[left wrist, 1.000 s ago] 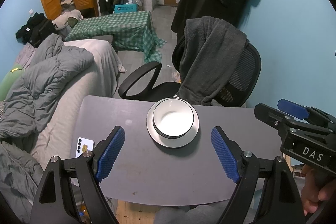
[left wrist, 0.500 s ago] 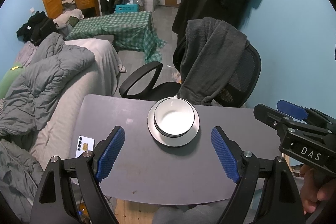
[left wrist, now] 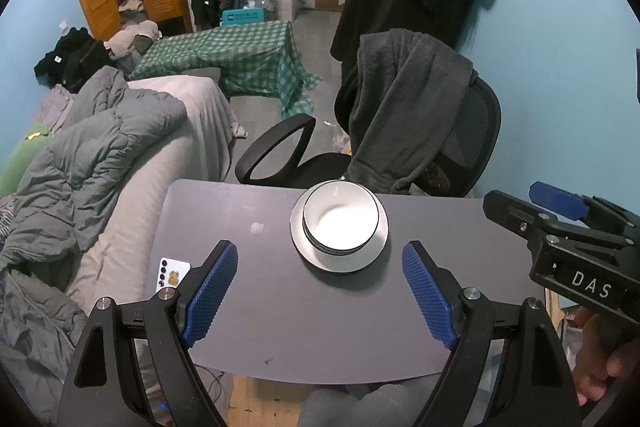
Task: Organize plates and bowls
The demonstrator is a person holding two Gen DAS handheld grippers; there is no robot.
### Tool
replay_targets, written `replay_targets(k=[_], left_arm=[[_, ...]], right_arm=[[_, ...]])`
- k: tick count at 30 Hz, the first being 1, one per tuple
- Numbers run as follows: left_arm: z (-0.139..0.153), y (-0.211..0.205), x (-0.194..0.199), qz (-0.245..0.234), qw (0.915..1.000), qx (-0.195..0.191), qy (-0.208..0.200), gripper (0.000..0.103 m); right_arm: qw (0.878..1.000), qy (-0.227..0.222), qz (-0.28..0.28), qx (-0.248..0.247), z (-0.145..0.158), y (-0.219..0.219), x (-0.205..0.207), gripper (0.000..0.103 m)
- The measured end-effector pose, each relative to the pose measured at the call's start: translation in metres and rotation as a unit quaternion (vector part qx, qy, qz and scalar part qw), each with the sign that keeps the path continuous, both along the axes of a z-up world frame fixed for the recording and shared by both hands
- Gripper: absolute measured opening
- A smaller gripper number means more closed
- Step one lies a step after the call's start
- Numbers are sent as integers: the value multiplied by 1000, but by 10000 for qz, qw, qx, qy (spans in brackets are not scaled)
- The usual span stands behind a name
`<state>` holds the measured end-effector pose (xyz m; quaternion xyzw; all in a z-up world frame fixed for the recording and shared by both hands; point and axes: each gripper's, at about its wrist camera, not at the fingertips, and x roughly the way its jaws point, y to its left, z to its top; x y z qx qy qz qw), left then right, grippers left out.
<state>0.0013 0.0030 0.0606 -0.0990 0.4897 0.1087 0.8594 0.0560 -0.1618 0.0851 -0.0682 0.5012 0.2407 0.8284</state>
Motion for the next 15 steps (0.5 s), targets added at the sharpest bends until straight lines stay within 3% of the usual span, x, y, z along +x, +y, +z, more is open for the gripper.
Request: replay_targets(k=[15], left_arm=[[-2, 5, -8, 89, 9999, 81, 17, 86]], right_arm=[[10000, -1, -6, 11, 0, 1, -1, 69]])
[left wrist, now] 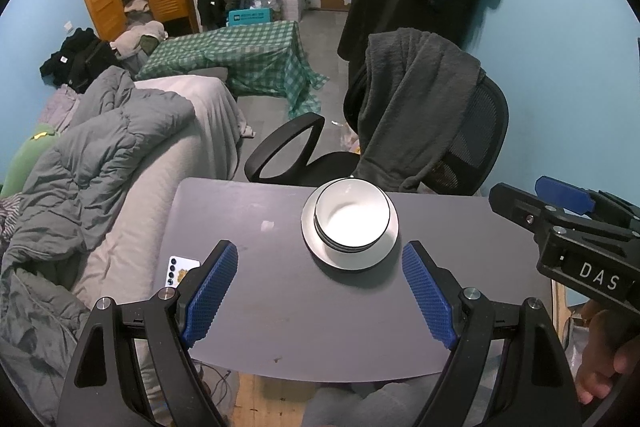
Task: Organize plates and bowls
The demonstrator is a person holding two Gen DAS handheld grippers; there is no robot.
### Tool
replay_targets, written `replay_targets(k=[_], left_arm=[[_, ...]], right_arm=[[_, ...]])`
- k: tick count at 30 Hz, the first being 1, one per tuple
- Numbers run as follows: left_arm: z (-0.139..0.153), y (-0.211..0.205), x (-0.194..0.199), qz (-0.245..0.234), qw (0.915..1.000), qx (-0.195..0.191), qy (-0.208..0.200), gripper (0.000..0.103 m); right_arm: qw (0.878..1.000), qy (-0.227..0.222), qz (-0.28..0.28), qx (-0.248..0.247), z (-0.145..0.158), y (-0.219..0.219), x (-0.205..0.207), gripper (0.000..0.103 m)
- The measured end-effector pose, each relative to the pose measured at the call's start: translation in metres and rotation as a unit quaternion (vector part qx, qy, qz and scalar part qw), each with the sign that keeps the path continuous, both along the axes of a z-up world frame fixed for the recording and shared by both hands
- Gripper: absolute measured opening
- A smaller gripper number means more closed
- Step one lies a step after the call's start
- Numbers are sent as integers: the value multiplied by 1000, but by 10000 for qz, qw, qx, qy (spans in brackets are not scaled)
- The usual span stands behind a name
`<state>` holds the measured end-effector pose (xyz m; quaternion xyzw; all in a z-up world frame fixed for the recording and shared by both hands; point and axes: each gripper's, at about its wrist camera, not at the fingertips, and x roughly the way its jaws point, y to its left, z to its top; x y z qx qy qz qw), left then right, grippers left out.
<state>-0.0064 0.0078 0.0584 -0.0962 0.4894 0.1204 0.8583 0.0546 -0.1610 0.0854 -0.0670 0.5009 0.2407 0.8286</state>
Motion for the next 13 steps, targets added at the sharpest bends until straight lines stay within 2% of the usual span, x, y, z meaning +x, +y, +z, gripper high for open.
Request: replay_targets(k=[13], left_arm=[[-2, 8, -8, -28, 9999, 104, -55, 86]], right_arm=[[10000, -5, 5, -1, 0, 3, -2, 69]])
